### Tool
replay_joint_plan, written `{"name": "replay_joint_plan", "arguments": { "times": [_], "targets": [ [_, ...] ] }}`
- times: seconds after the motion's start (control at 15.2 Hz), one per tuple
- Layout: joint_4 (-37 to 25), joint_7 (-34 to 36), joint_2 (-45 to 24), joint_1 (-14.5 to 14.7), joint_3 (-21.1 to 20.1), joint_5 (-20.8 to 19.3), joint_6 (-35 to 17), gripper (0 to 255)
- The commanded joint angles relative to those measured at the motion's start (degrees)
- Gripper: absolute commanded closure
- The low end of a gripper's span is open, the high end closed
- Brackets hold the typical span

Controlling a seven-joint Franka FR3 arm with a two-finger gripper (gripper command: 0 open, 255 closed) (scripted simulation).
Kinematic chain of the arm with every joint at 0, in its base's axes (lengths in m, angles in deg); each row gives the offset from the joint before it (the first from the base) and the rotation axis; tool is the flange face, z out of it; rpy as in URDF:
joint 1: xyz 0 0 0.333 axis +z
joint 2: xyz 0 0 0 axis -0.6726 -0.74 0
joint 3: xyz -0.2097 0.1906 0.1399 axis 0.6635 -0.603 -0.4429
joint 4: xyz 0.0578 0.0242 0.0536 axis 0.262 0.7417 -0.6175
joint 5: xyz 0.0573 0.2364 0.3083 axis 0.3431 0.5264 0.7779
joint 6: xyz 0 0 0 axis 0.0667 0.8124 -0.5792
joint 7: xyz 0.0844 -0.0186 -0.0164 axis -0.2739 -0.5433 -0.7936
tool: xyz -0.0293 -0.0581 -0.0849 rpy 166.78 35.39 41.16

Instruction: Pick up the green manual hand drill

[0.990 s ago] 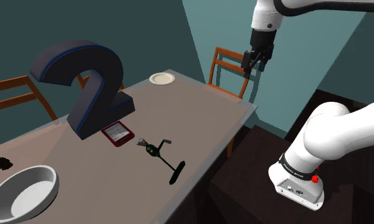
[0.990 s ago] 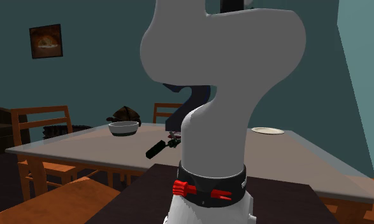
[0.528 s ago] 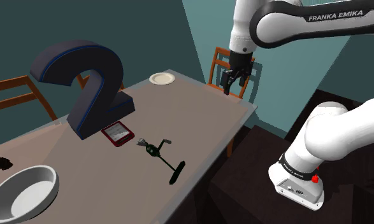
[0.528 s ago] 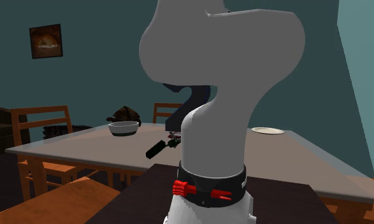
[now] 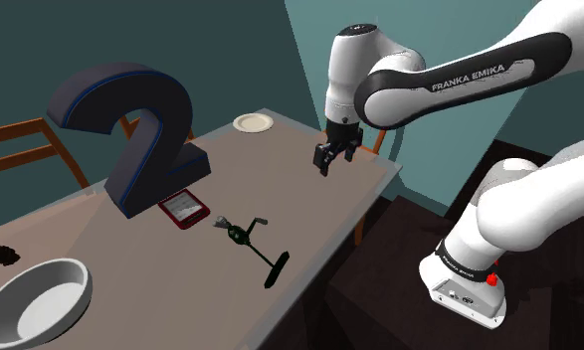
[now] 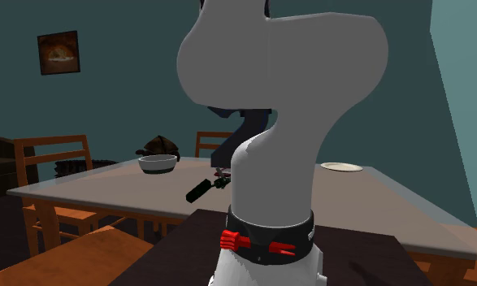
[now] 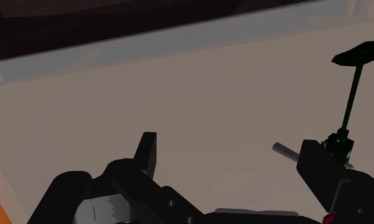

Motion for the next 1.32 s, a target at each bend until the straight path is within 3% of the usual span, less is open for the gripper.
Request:
{"name": "replay_joint_plan", "arguments": {
  "times": [0.0, 0.4, 0.79, 0.99, 1.25],
  "targets": [
    [-0.42, 2.81, -3.44, 0.15, -2.27, -0.52, -3.65, 0],
    [-3.15, 12.60, -16.02, -1.00, -8.69, -6.14, -14.11, 0],
    [-9.55, 26.62, -30.89, -1.96, -13.04, -19.25, -20.65, 0],
    [-14.17, 34.13, -38.69, -0.42, -12.82, -27.29, -21.82, 0],
    [-21.47, 42.25, -48.61, 3.73, -10.40, -36.25, -21.91, 0]
  ]
}}
